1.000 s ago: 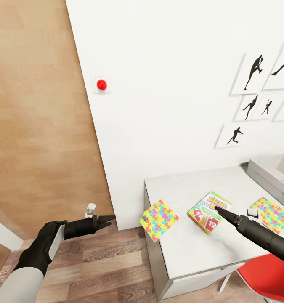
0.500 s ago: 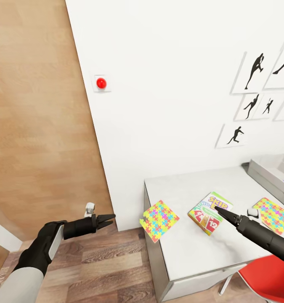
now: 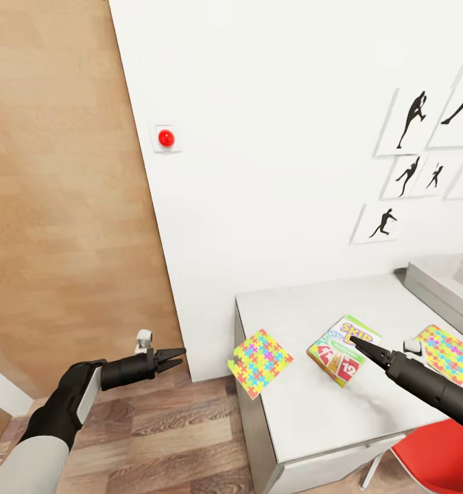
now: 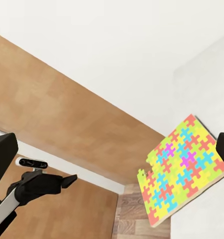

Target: Put all the toys in the child's room - the three board games (two on the bed and one on the table), the two jigsaw puzzles on the table, and the tennis ball on the table - inside the toy box on the table in the child's room.

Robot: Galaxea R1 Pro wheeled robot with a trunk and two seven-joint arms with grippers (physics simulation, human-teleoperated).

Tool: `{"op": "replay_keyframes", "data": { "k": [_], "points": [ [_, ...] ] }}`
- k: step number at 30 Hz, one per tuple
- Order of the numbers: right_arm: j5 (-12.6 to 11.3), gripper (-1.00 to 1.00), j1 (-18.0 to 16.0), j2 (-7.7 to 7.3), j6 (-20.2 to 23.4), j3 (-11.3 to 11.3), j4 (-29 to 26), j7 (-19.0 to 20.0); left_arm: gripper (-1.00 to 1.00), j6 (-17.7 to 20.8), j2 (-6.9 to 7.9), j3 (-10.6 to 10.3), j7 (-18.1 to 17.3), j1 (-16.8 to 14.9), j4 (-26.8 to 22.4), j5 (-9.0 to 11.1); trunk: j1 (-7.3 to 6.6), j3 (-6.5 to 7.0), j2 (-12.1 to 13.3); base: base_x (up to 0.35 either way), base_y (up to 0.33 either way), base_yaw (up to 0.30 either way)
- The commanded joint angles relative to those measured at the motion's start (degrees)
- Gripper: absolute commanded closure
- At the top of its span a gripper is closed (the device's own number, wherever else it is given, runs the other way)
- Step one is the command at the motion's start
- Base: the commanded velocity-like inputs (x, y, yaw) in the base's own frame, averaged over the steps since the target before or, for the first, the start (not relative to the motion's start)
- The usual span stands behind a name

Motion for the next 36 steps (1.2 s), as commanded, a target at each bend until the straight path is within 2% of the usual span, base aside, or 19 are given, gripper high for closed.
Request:
{"op": "replay_keyframes", "data": {
  "k": [1,2,6,11,26,36],
  "points": [
    [-0.05,-1.0,-0.05,0.01,0.31,-0.03,0.0,0.14,-1.0,0.49,0.05,0.22,-0.1,-0.03,0.05,0.15,0.24,-0.17,-0.48,0.0,0.0,0.0],
    [-0.05,-1.0,-0.06,0.03,0.31,-0.01,0.0,0.14,-1.0,0.49,0.07,0.46,-0.1,-0.03,0.09,0.15,0.46,-0.25,-0.88,0.0,0.0,0.0],
    [-0.05,-1.0,-0.02,0.11,0.31,0.03,0.0,0.14,-1.0,0.4,0.12,3.79,-0.07,-0.03,2.44,0.08,1.34,-0.61,-2.48,0.0,0.0,0.0],
    [-0.05,-1.0,-0.04,0.13,0.31,0.04,0.0,0.15,-1.0,0.32,0.16,5.6,0.01,-0.03,4.92,0.03,2.44,-1.05,-4.49,0.0,0.0,0.0],
    [-0.05,-1.0,-0.05,0.1,0.31,0.04,0.0,0.15,-1.0,-1.32,0.13,6.06,0.96,-0.37,7.08,-0.06,5.73,-2.37,-10.51,0.0,0.0,0.0],
    [-0.05,-1.0,-0.05,0.09,0.31,0.01,0.0,0.15,-1.0,-4.67,0.19,6.07,1.73,-2.69,12.74,-0.25,7.93,-3.25,-14.52,0.0,0.0,0.0]
  ]
}}
